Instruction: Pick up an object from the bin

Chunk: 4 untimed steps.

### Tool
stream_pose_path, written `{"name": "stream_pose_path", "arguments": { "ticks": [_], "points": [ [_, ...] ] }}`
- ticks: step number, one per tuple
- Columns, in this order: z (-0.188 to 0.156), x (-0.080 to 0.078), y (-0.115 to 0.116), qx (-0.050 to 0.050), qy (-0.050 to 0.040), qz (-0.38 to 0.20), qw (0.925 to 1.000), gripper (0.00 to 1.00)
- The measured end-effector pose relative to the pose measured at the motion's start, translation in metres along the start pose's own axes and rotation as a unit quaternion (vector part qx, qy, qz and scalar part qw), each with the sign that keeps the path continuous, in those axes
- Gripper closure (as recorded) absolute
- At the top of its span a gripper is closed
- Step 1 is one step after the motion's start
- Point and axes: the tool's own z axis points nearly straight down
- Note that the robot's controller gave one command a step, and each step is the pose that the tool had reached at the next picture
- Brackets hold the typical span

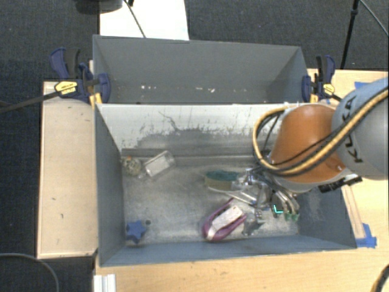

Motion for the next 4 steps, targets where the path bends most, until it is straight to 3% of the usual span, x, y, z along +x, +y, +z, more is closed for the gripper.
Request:
{"name": "stream_pose_path", "arguments": {
  "ticks": [1,2,3,4],
  "points": [
    [0.067,-0.004,0.019,0.001,-0.0160,-0.163,0.9864,0.00],
    [0.039,0.001,0.030,0.000,-0.0053,-0.181,0.9834,0.00],
    [0.040,0.000,0.021,0.000,-0.0046,-0.161,0.9870,0.00],
    [0.066,-0.006,0.021,0.002,-0.0146,-0.230,0.9732,0.00]
  ]
}}
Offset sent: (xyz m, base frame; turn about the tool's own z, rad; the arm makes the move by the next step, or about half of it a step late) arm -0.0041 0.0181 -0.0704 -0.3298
